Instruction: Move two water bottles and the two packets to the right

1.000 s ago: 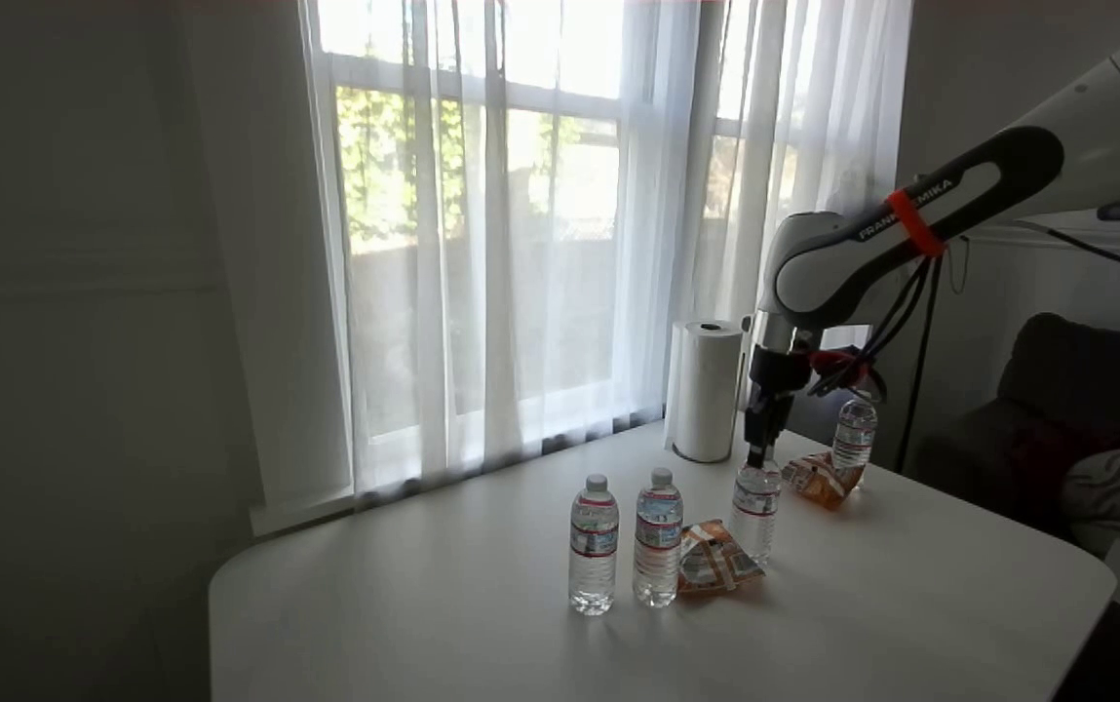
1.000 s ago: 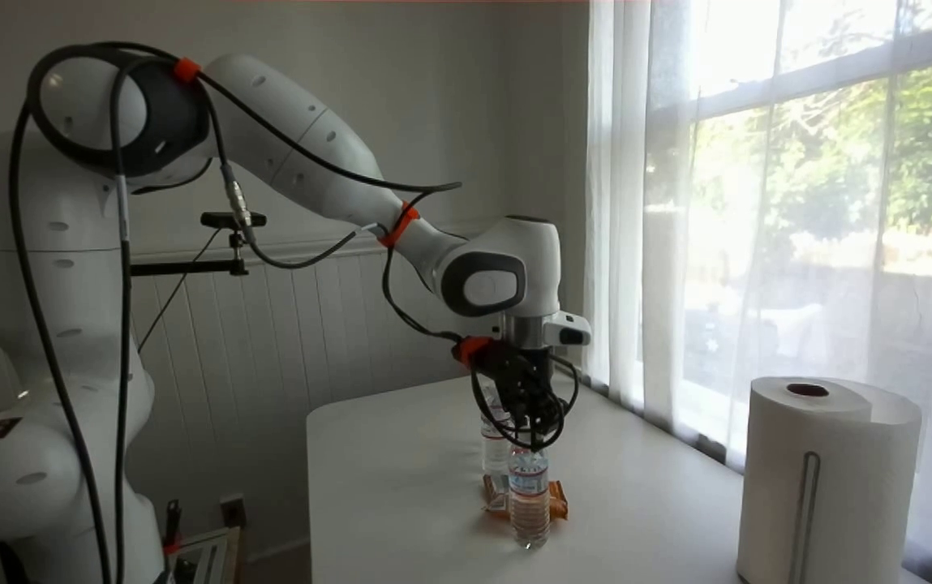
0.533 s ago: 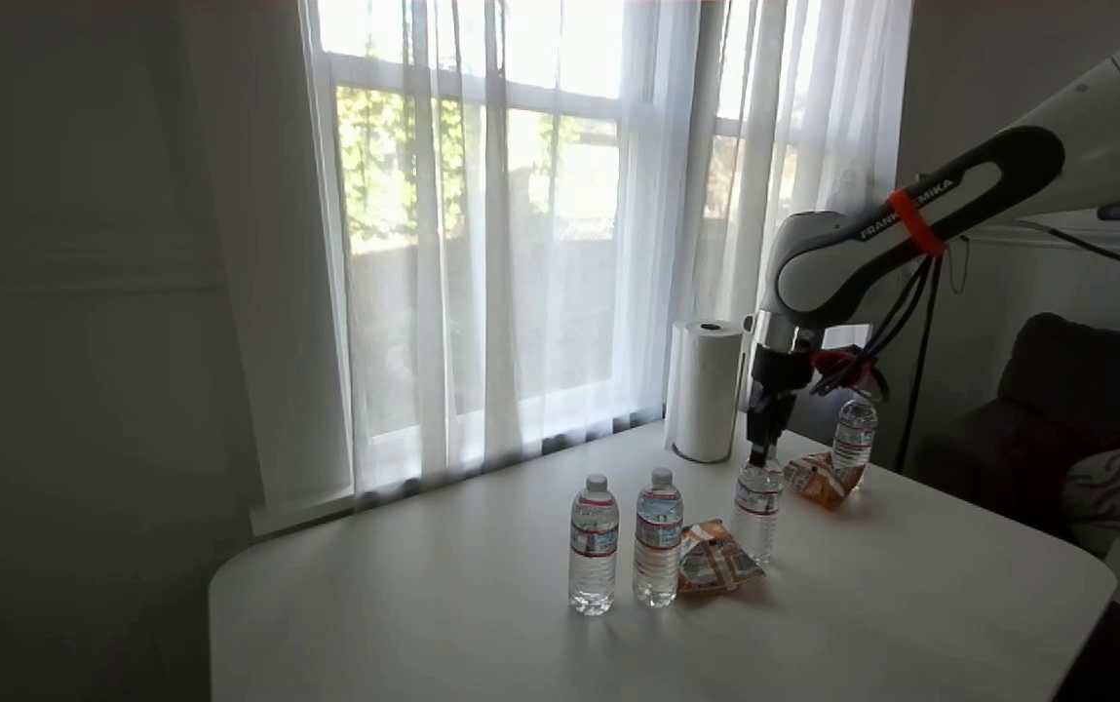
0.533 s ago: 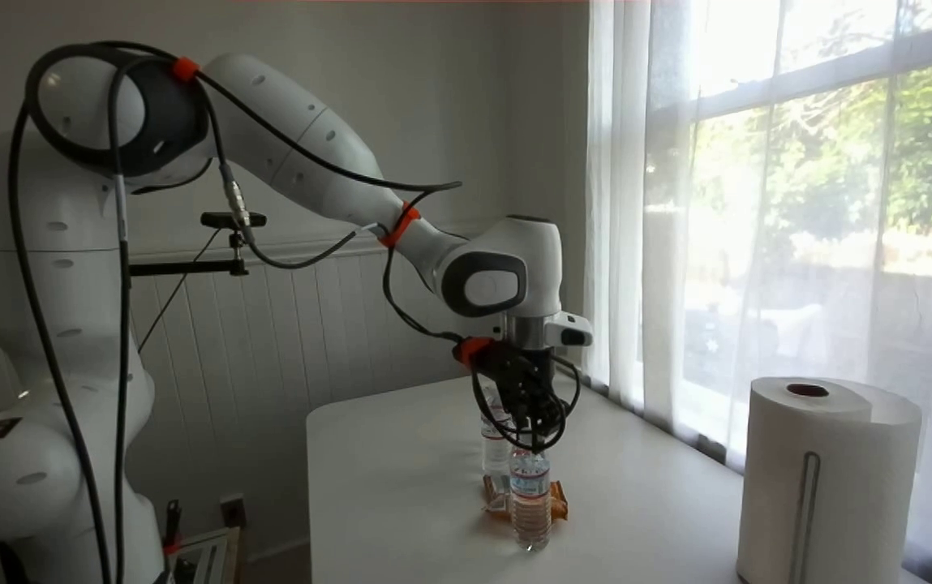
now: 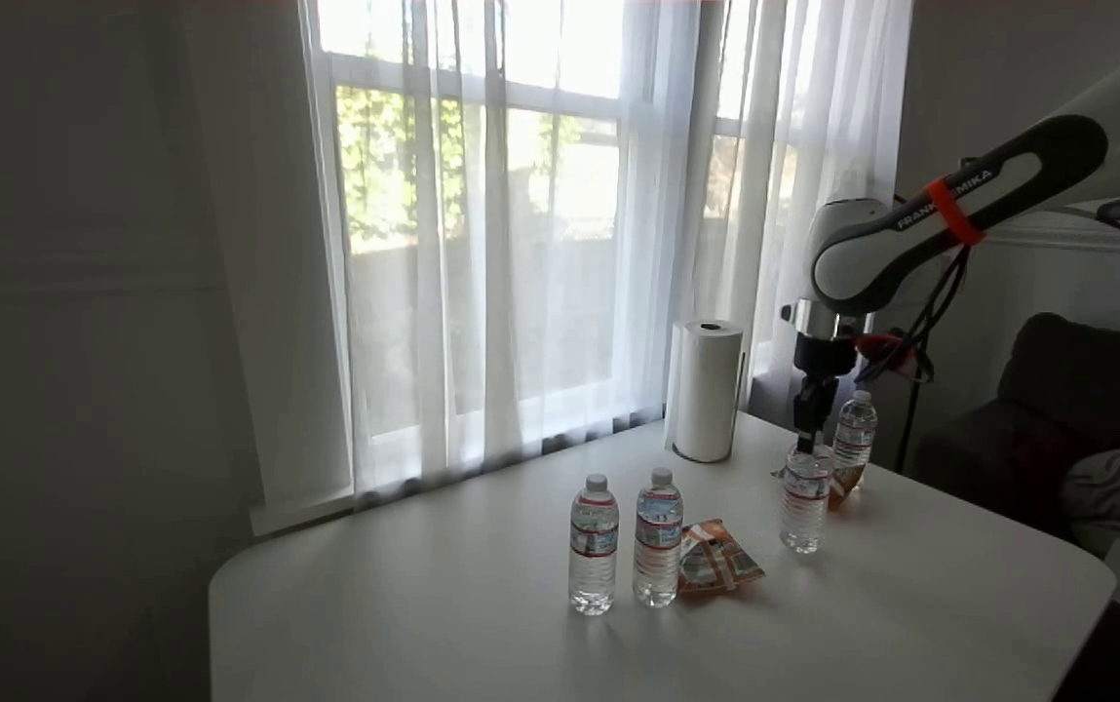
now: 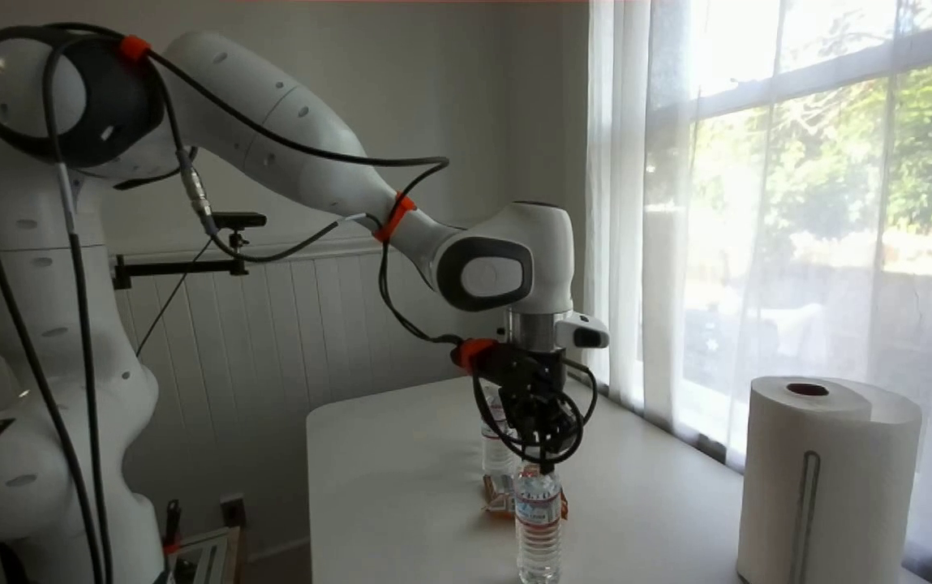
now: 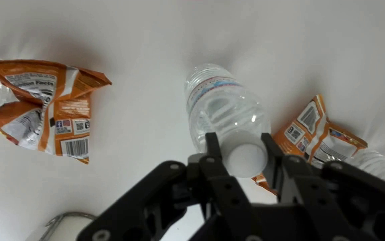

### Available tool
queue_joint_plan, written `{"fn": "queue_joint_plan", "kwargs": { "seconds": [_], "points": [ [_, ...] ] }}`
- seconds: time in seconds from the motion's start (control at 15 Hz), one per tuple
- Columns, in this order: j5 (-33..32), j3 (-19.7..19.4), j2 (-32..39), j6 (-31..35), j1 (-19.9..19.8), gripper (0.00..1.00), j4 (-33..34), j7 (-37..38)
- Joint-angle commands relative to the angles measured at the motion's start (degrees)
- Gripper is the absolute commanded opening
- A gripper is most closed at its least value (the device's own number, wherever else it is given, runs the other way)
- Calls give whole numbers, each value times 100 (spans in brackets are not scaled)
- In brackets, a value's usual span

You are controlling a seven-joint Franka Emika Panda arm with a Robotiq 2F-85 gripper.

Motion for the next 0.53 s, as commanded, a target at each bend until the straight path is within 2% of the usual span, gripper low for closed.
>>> {"fn": "queue_joint_plan", "kwargs": {
  "seconds": [0.0, 0.47],
  "points": [
    [-204, -233, -529, -261, -204, 8, -306, -543],
    [-291, -827, -811, 35, -654, 8, -583, -1270]
  ]
}}
